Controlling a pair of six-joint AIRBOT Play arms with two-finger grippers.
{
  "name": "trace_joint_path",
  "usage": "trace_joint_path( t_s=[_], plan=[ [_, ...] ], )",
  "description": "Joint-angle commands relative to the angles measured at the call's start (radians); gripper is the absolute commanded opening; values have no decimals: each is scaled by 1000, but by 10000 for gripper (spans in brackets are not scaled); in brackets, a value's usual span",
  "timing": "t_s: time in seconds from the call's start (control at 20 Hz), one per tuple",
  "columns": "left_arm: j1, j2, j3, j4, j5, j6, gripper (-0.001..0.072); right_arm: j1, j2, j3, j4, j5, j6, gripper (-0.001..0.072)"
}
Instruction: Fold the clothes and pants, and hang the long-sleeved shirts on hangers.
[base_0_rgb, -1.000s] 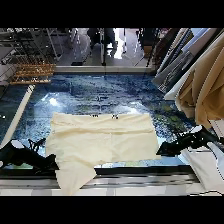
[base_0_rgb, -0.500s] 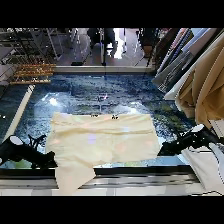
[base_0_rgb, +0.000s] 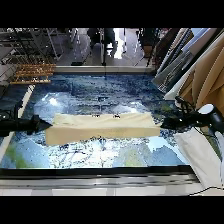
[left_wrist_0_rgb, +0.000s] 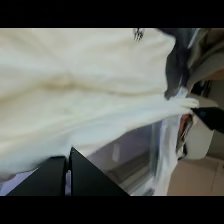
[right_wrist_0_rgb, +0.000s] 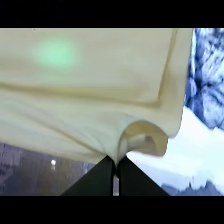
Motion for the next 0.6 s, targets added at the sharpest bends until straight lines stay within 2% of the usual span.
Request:
trace_joint_path(
  t_s=[0.0,0.15,0.2,0.25,0.3,0.35,0.45,0.55],
  plan=[
    [-18,-160,98,-184,161,-15,4,86,-174,130,-1,-209,105,19],
    [-53,-304,128,-240,200,-14,6,140,-359,258,-1,-248,120,27],
    [-64,-338,130,-240,197,-14,22,150,-397,290,-5,-263,120,144],
    [-68,-361,130,-240,180,-14,108,151,-416,313,-14,-262,120,408],
    [-68,-373,130,-239,148,-14,284,145,-416,316,-28,-263,120,571],
    [-60,-375,130,-239,103,0,416,128,-412,316,-52,-242,121,570],
    [-37,-359,131,-240,-13,66,388,71,-415,315,-56,-143,129,570],
    [-29,-326,131,-232,-89,144,196,19,-430,311,-34,-37,116,588]
  ],
)
